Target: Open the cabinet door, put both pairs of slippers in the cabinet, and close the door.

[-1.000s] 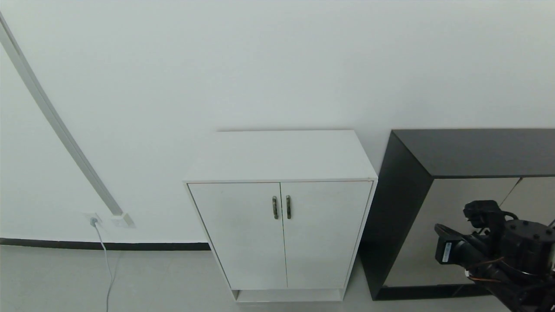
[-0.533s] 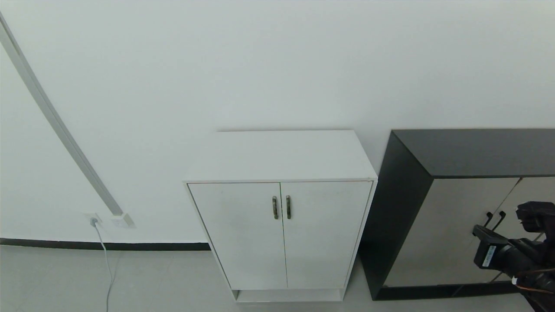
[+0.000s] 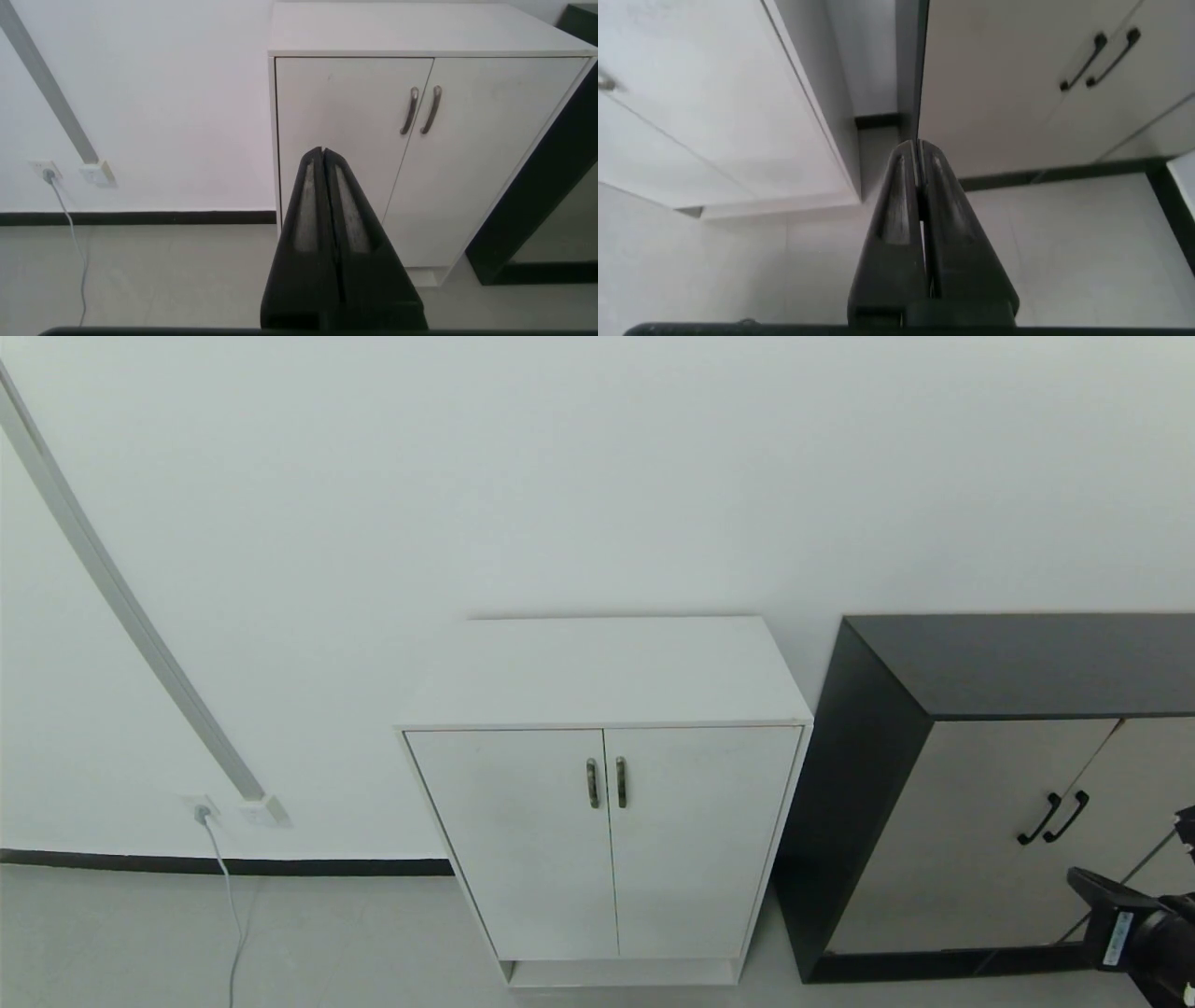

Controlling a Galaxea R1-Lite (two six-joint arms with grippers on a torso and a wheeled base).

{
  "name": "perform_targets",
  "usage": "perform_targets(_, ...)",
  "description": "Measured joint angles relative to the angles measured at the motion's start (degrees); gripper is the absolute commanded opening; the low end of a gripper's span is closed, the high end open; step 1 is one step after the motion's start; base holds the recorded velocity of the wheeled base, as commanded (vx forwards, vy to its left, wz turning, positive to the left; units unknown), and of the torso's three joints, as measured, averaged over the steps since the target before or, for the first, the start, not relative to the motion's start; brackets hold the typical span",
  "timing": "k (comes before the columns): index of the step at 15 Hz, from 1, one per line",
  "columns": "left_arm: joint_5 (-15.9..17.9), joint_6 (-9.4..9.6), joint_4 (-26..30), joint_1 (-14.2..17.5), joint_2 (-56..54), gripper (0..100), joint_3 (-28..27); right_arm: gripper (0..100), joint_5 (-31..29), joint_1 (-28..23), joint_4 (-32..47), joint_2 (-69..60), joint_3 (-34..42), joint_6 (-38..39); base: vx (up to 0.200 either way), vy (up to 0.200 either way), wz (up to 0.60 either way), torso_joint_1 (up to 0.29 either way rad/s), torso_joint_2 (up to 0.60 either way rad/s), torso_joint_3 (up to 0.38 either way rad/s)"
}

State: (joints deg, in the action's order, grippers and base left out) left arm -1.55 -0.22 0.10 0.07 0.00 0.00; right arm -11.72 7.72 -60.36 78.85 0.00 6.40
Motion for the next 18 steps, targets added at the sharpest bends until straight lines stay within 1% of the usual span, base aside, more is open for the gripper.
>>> perform_targets(4, 0.0, 0.04, 0.0, 0.0, 0.0, 0, 0.0, 0, 0.3, 0.0, 15.6, -12.6, 0.0, 0.7, 0.0, 0.0, 0.0, 0.0, 0.0, 0.0)
perform_targets(9, 0.0, 0.06, 0.0, 0.0, 0.0, 0, 0.0, 0, 1.8, 0.0, 31.6, -29.1, 0.0, 0.3, 0.0, 0.0, 0.0, 0.0, 0.0, 0.0)
perform_targets(12, 0.0, 0.06, 0.0, 0.0, 0.0, 0, 0.0, 0, 4.7, 0.3, 44.6, -39.9, 0.0, -1.7, 0.0, 0.0, 0.0, 0.0, 0.0, 0.0)
perform_targets(14, 0.0, 0.06, 0.0, 0.0, 0.0, 0, 0.0, 0, 8.8, 0.5, 52.5, -46.2, 0.0, -3.8, 0.0, 0.0, 0.0, 0.0, 0.0, 0.0)
perform_targets(16, 0.0, 0.06, 0.0, 0.0, 0.0, 0, 0.0, 0, 11.3, 0.8, 57.5, -50.0, 0.0, -5.1, 0.0, 0.0, 0.0, 0.0, 0.0, 0.0)
perform_targets(18, 0.0, 0.06, 0.0, 0.0, 0.0, 0, 0.0, 0, 12.0, 1.1, 59.2, -52.3, -0.2, -5.7, 0.0, 0.0, 0.0, 0.0, 0.0, 0.0)
